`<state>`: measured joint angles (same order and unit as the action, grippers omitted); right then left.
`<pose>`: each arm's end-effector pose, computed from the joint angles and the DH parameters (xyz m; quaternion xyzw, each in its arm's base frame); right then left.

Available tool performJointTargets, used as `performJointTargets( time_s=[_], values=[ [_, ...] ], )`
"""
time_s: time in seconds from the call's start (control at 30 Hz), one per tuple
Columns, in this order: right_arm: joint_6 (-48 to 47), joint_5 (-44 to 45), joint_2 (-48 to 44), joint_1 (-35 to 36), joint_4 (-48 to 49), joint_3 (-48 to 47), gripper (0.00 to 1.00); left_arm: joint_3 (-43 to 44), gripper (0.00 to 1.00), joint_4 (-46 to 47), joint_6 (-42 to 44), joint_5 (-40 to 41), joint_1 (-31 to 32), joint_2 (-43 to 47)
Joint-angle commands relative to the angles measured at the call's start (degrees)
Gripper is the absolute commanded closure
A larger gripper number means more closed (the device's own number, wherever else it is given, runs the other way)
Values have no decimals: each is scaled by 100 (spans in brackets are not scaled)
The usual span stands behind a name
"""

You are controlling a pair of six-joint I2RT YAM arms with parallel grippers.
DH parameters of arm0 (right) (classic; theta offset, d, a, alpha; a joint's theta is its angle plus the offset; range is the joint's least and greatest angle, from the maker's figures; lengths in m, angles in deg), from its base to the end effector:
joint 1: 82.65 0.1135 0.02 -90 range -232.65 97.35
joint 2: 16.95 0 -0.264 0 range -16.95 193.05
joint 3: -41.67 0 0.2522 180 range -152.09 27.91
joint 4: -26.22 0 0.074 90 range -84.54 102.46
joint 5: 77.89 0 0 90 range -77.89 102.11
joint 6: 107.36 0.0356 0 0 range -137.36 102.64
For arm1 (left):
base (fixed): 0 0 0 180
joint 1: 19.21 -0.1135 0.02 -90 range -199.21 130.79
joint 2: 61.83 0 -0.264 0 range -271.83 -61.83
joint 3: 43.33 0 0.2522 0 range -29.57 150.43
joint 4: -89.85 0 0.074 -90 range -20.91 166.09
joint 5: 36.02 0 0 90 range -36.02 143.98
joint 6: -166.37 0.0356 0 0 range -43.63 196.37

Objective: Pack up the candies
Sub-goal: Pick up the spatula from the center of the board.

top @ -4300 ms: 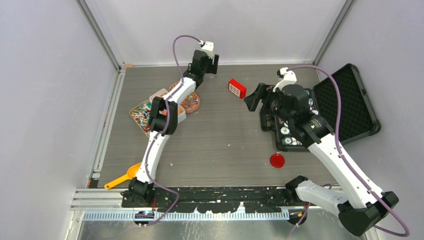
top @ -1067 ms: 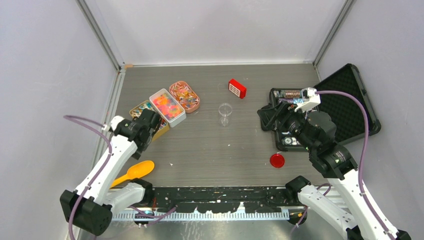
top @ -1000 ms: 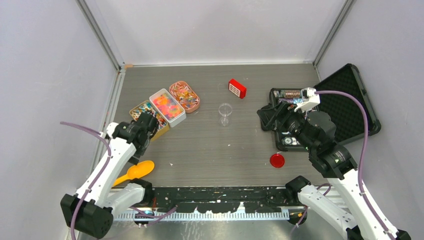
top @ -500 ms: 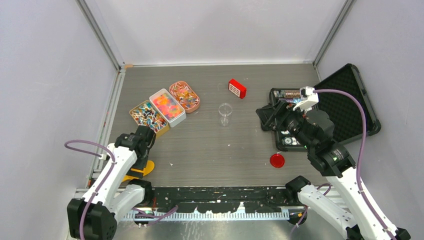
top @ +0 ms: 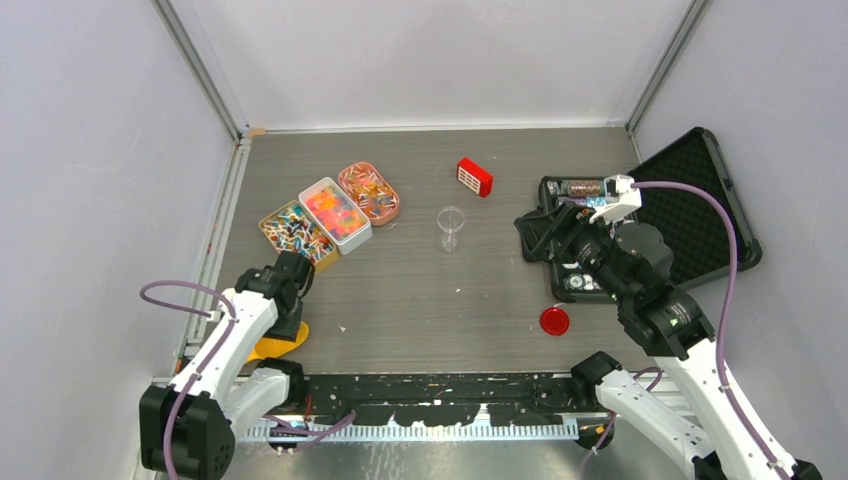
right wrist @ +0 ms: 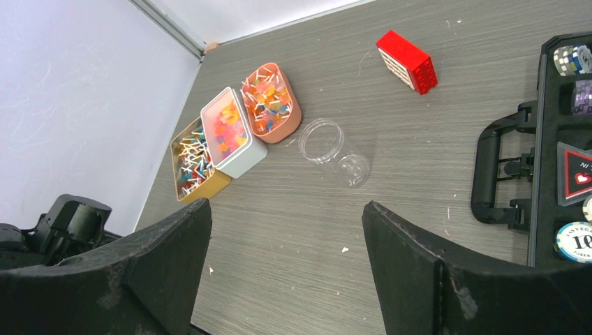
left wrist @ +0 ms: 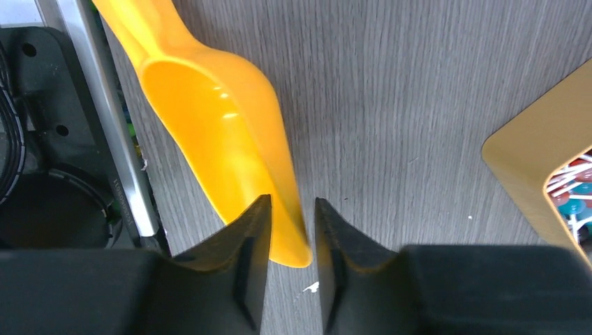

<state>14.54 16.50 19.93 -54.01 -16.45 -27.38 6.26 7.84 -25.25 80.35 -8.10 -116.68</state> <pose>0.1154 0.0599 0.3863 0.0463 0.7673 0.2967 0.5667 0.1249 -0.0084 0.2005 -0.6952 0.6813 0.1070 0.2027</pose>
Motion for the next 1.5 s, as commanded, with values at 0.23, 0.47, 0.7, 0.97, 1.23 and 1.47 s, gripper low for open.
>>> performJointTargets(
  time_s=[0.23, 0.47, 0.7, 0.97, 1.23, 1.47],
  values=[
    [23, 194, -192, -17, 54, 9, 17, 372, 100, -576, 46, 807, -39, 650],
    [61, 137, -216, -19, 74, 2, 17, 1048, 100, -870, 636, 1003, -39, 894],
    [79, 142, 26, -20, -16, -25, 17, 1878, 100, -234, 2567, 872, -32, 877],
    [66, 188, 172, -24, 5, -177, 17, 2023, 100, 1598, 4906, -280, -30, 1138],
    [-208, 212, 310, -19, 95, -215, 17, 1703, 100, 3135, 6724, -2884, -10, 1089],
    [-652, 241, 618, -17, -38, -430, 16, 1583, 100, 3659, 8434, -4577, 897, 881]
  ],
)
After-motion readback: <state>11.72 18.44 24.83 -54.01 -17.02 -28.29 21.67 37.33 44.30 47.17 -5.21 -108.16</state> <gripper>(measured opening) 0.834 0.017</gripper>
